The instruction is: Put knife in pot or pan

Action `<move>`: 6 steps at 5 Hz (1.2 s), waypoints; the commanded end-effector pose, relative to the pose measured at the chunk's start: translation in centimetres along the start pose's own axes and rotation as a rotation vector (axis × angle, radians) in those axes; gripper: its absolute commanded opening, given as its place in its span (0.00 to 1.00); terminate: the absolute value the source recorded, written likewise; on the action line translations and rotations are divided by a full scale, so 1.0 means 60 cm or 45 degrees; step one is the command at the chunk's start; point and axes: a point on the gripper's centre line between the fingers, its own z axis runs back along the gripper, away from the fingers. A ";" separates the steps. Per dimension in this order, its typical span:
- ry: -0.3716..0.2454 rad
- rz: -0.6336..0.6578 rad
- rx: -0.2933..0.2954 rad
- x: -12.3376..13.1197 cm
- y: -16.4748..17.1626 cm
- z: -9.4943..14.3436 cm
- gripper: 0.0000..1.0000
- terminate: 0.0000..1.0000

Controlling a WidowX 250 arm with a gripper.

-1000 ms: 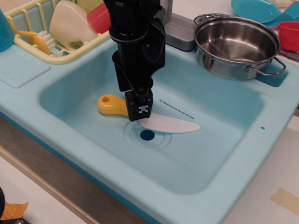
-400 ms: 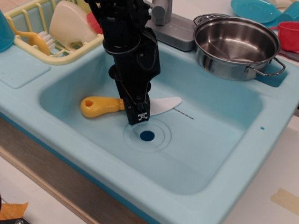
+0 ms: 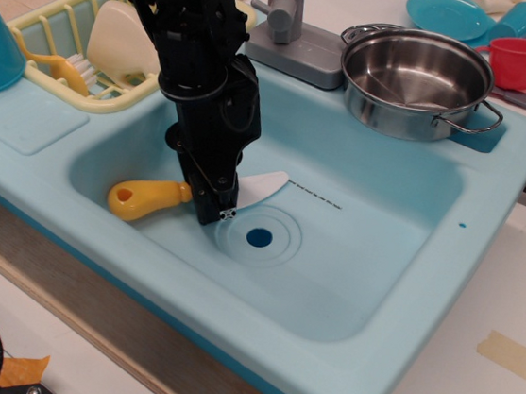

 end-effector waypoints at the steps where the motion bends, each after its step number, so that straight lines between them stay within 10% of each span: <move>1: -0.046 -0.016 0.106 0.029 0.005 0.059 0.00 0.00; 6: -0.360 -0.115 0.373 0.147 0.022 0.241 0.00 0.00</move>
